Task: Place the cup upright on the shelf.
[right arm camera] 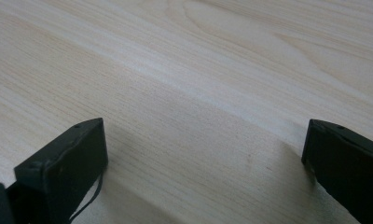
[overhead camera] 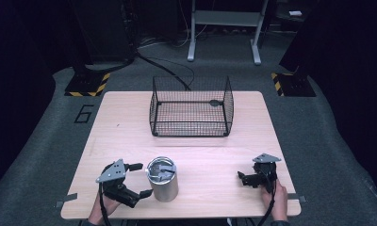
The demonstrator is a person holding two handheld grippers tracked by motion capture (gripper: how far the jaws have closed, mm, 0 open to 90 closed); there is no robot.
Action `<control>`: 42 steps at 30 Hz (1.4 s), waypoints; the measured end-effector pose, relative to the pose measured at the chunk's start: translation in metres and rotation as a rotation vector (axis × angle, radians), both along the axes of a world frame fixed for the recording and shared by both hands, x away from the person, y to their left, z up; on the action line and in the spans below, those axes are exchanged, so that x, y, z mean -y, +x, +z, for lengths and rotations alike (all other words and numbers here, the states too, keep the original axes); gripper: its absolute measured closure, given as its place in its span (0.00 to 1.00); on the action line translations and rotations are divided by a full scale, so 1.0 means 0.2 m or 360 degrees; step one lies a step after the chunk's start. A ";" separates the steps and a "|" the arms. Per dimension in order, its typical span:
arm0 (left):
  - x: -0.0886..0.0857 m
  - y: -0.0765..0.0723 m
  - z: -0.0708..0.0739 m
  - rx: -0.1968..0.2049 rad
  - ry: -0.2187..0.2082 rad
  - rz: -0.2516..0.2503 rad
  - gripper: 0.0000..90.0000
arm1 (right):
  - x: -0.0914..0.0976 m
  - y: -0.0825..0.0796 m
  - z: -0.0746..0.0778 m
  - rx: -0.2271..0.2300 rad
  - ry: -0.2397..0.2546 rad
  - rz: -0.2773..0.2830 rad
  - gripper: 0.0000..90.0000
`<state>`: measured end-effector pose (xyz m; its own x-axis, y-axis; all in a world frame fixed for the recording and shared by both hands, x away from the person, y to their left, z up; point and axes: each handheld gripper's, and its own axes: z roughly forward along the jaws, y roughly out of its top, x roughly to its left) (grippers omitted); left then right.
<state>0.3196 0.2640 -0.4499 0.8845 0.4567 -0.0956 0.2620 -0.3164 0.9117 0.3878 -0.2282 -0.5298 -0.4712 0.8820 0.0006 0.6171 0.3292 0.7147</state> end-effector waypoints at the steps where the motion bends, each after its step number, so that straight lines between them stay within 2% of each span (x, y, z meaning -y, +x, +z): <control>1: 0.01 0.00 0.00 0.0008 -0.0005 0.0005 0.00 | 0.00 0.00 0.00 0.0000 -0.0001 0.0002 0.00; 3: 0.03 0.00 0.01 0.0029 0.0004 -0.0030 0.00 | 0.00 0.00 0.00 0.0000 -0.0001 0.0001 0.00; 8: 0.08 0.01 0.02 0.0082 0.0016 -0.0053 0.00 | 0.00 0.00 0.00 0.0000 -0.0001 0.0002 0.00; 14: 0.12 0.02 0.03 0.0100 -0.0042 -0.0064 0.00 | 0.00 0.00 0.00 0.0000 -0.0002 0.0003 0.00; 17: 0.15 0.03 0.03 0.0111 -0.0036 -0.0048 0.00 | 0.00 0.00 0.00 0.0010 0.0002 0.0009 0.00; 19: 0.17 0.03 0.03 0.0121 -0.0064 -0.0028 0.00 | 0.00 0.00 0.00 0.0010 -0.0001 0.0012 0.00; 27: 0.23 0.05 0.02 0.0136 -0.0080 0.0011 0.00 | 0.00 0.00 0.00 0.0007 -0.0001 0.0015 0.00; 32: 0.26 0.05 0.01 0.0165 -0.0040 0.0031 0.00 | 0.00 0.00 0.00 0.0010 -0.0002 0.0016 0.00; 37: 0.28 0.04 0.00 0.0183 -0.0035 0.0102 0.00 | 0.00 0.00 0.00 0.0011 -0.0002 0.0016 0.00; 42: 0.28 0.04 -0.01 0.0191 -0.0043 0.0118 0.04 | 0.00 0.00 0.00 0.0010 -0.0002 0.0016 0.00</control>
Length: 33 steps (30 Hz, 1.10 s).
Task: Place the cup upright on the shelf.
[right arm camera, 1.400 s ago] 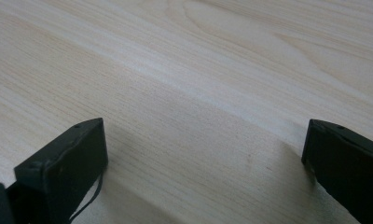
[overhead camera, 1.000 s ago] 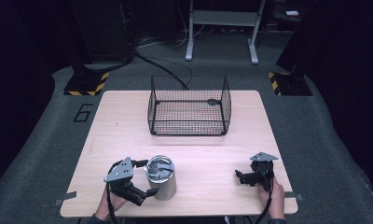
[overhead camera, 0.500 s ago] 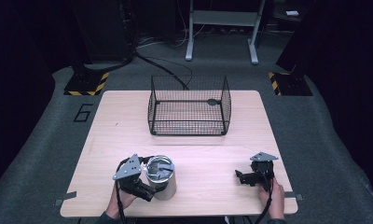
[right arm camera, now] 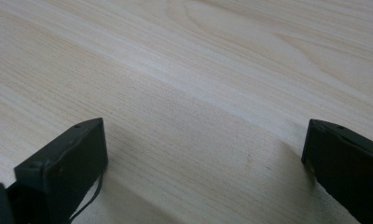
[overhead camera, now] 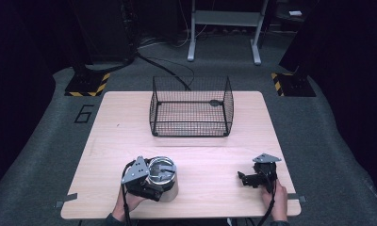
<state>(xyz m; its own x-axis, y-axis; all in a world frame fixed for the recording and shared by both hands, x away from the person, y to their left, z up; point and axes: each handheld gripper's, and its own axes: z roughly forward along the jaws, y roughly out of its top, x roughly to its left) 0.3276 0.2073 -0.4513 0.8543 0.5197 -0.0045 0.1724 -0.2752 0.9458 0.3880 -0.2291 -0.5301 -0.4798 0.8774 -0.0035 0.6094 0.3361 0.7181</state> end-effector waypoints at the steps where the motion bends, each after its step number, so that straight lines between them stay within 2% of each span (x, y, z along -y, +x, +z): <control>1: 0.00 0.00 0.00 0.0000 0.0005 0.0001 0.04 | 0.00 0.00 0.00 0.0000 0.0000 0.0000 0.00; 13: 0.02 0.00 0.01 -0.0028 0.0014 0.0023 0.04 | 0.00 0.00 0.00 -0.0003 0.0001 0.0000 0.00; 21: 0.03 0.00 0.05 -0.0004 0.0012 0.0026 0.04 | 0.00 0.00 0.00 -0.0003 0.0001 -0.0001 0.00; 22: 0.03 0.00 0.06 0.0000 -0.0003 0.0039 0.04 | 0.00 0.00 0.00 -0.0003 0.0001 -0.0001 0.00; 33: 0.02 0.05 0.13 0.0044 0.0004 0.0098 0.04 | 0.00 0.00 0.00 -0.0005 0.0003 -0.0003 0.00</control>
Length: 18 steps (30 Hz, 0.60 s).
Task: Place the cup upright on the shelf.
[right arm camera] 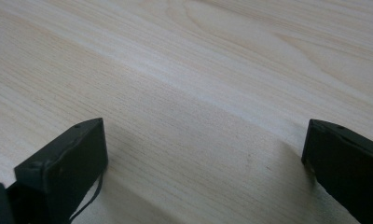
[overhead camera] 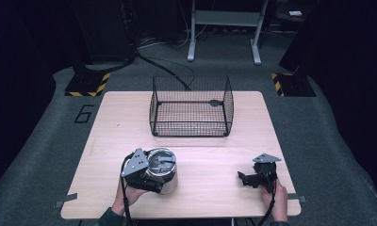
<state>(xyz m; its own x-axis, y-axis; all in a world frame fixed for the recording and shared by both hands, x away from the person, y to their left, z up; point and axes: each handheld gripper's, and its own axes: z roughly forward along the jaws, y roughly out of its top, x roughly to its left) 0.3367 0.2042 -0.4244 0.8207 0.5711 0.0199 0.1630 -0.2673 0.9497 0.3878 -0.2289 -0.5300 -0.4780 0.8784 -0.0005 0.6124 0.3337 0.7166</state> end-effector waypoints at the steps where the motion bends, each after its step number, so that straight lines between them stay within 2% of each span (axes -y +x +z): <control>1: 0.00 0.00 0.01 -0.0003 0.0006 0.0002 0.04 | 0.00 0.00 0.00 0.0005 -0.0002 0.0002 0.00; 4: 0.00 0.02 0.03 -0.0004 -0.0010 0.0026 0.04 | 0.00 0.00 0.00 0.0004 -0.0002 0.0002 0.00; 7: 0.00 0.04 0.04 0.0009 0.0019 0.0029 0.04 | 0.00 0.00 0.00 0.0004 -0.0002 0.0003 0.00; 15: 0.01 0.09 0.09 0.0041 0.0026 0.0067 0.04 | 0.00 0.00 0.00 0.0001 -0.0001 0.0001 0.00; 18: 0.02 0.10 0.11 0.0034 0.0031 0.0069 0.04 | 0.00 0.00 0.00 0.0001 -0.0001 0.0002 0.00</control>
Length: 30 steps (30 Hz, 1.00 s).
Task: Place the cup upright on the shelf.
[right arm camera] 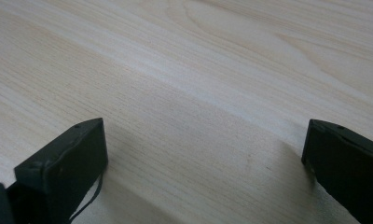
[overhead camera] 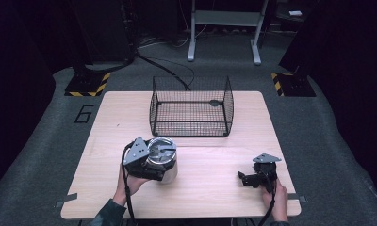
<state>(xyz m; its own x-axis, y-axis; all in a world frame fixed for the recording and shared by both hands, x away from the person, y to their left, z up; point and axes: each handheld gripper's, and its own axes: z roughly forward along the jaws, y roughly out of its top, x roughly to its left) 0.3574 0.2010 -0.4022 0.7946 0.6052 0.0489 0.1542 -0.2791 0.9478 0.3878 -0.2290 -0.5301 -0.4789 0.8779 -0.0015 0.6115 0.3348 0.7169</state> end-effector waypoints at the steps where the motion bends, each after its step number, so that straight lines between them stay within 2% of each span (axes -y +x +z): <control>1: 0.00 0.01 0.01 0.0002 -0.0014 -0.0001 0.04 | 0.00 0.00 0.00 -0.0001 0.0000 0.0000 0.00; 14: 0.05 0.10 0.08 0.0020 0.0034 0.0007 0.04 | 0.00 0.00 0.00 0.0000 0.0000 0.0000 0.00; 20: 0.06 0.14 0.09 0.0031 0.0013 0.0011 0.04 | 0.00 0.00 0.00 0.0000 0.0000 0.0000 0.00; 30: 0.07 0.21 0.11 0.0006 -0.0007 0.0030 0.04 | 0.00 0.00 0.00 0.0000 0.0000 0.0000 0.00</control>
